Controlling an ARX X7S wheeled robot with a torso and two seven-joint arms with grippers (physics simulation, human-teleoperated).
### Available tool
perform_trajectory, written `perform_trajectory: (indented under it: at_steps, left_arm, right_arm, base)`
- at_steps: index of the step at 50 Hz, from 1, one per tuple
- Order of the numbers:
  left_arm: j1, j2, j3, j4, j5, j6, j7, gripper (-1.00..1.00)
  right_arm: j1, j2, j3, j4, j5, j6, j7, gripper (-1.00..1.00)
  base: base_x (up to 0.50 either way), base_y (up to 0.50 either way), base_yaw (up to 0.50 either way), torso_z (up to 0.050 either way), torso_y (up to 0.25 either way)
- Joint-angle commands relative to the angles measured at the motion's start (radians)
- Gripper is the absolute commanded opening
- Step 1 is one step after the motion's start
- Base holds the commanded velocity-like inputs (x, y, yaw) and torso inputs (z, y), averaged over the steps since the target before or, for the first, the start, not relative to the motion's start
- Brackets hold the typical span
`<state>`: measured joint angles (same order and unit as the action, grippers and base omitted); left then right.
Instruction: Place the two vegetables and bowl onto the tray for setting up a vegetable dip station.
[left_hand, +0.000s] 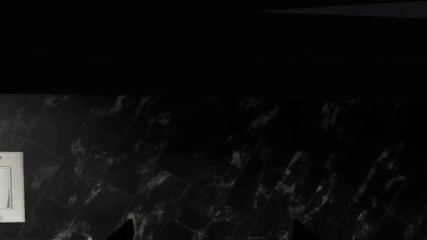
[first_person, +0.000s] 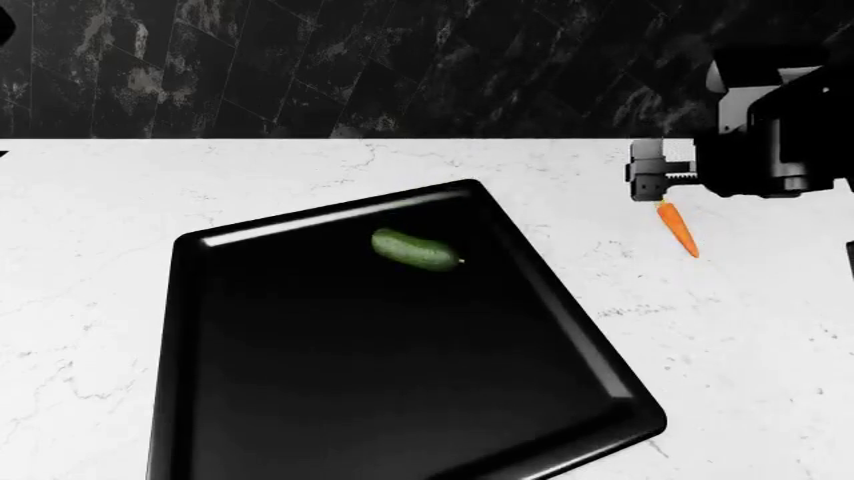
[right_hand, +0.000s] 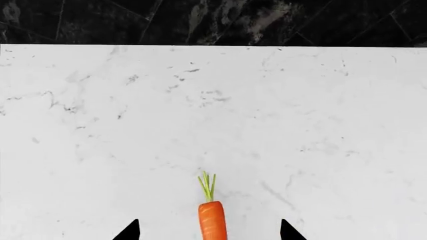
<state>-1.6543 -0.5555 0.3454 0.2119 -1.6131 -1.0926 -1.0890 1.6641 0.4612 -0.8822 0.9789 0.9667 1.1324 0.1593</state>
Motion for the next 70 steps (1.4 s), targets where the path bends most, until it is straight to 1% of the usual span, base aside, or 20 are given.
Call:
perform_trajectory:
  at_steps: [1, 8, 19, 25, 28, 33, 36, 39, 41, 47, 51, 59, 60, 70]
  left_arm:
    - [-0.001, 0.0, 0.005, 0.003, -0.005, 0.002, -0.003, 1.0]
    - [0.001, 0.002, 0.001, 0.005, -0.022, 0.007, 0.001, 1.0]
    - [-0.003, 0.001, 0.005, 0.008, -0.028, 0.007, 0.005, 1.0]
    - [-0.002, -0.002, 0.007, 0.014, -0.018, 0.011, 0.008, 1.0]
    - [-0.004, -0.003, 0.01, 0.016, -0.02, 0.009, 0.012, 1.0]
    - [-0.007, -0.004, 0.015, 0.02, -0.013, 0.008, 0.012, 1.0]
    - [-0.004, -0.005, 0.015, 0.02, -0.009, 0.012, 0.012, 1.0]
    - [-0.007, -0.005, 0.017, 0.022, -0.008, 0.012, 0.01, 1.0]
    - [-0.006, -0.006, 0.018, 0.022, -0.006, 0.013, 0.011, 1.0]
    - [-0.004, -0.008, 0.02, 0.023, -0.003, 0.016, 0.013, 1.0]
    - [-0.006, -0.007, 0.021, 0.021, -0.006, 0.016, 0.009, 1.0]
    - [-0.006, -0.008, 0.024, 0.022, -0.007, 0.018, 0.008, 1.0]
    - [-0.005, -0.008, 0.024, 0.023, -0.008, 0.019, 0.008, 1.0]
    - [-0.009, -0.011, 0.024, 0.023, -0.01, 0.022, 0.007, 1.0]
  right_arm:
    - [-0.025, 0.019, -0.03, 0.007, -0.025, -0.004, -0.022, 1.0]
    - [-0.031, 0.021, -0.047, -0.011, -0.035, -0.016, -0.051, 1.0]
    - [-0.006, -0.008, -0.076, 0.023, -0.059, -0.027, -0.102, 1.0]
    - [-0.001, -0.013, -0.083, 0.03, -0.068, -0.037, -0.116, 1.0]
    - [-0.011, 0.004, -0.072, 0.001, -0.056, -0.023, -0.094, 1.0]
    - [-0.032, 0.032, -0.048, -0.056, -0.026, 0.011, -0.053, 1.0]
    - [-0.043, 0.042, -0.041, -0.071, -0.017, 0.019, -0.045, 1.0]
    - [-0.058, 0.057, -0.025, -0.102, 0.014, 0.077, -0.013, 1.0]
    - [-0.065, 0.062, -0.023, -0.105, 0.016, 0.075, -0.01, 1.0]
    - [-0.097, 0.104, 0.05, -0.183, 0.103, 0.169, 0.087, 1.0]
    - [-0.128, 0.142, 0.116, -0.254, 0.17, 0.202, 0.16, 1.0]
    - [-0.167, 0.16, 0.18, -0.275, 0.236, 0.218, 0.22, 1.0]
    - [-0.17, 0.159, 0.188, -0.28, 0.246, 0.227, 0.233, -1.0]
    - [-0.149, 0.153, 0.173, -0.275, 0.228, 0.206, 0.212, -1.0]
  base:
    - [0.0, 0.0, 0.0, 0.0, 0.0]
    - [0.0, 0.0, 0.0, 0.0, 0.0]
    - [0.0, 0.0, 0.0, 0.0, -0.237]
    - [0.0, 0.0, 0.0, 0.0, -0.035]
    - [0.0, 0.0, 0.0, 0.0, 0.0]
    - [0.0, 0.0, 0.0, 0.0, -0.234]
    - [0.0, 0.0, 0.0, 0.0, 0.0]
    - [0.0, 0.0, 0.0, 0.0, 0.0]
    - [0.0, 0.0, 0.0, 0.0, 0.0]
    - [0.0, 0.0, 0.0, 0.0, 0.0]
    - [0.0, 0.0, 0.0, 0.0, 0.0]
    - [0.0, 0.0, 0.0, 0.0, -0.003]
    - [0.0, 0.0, 0.0, 0.0, 0.0]
    - [0.0, 0.0, 0.0, 0.0, -0.002]
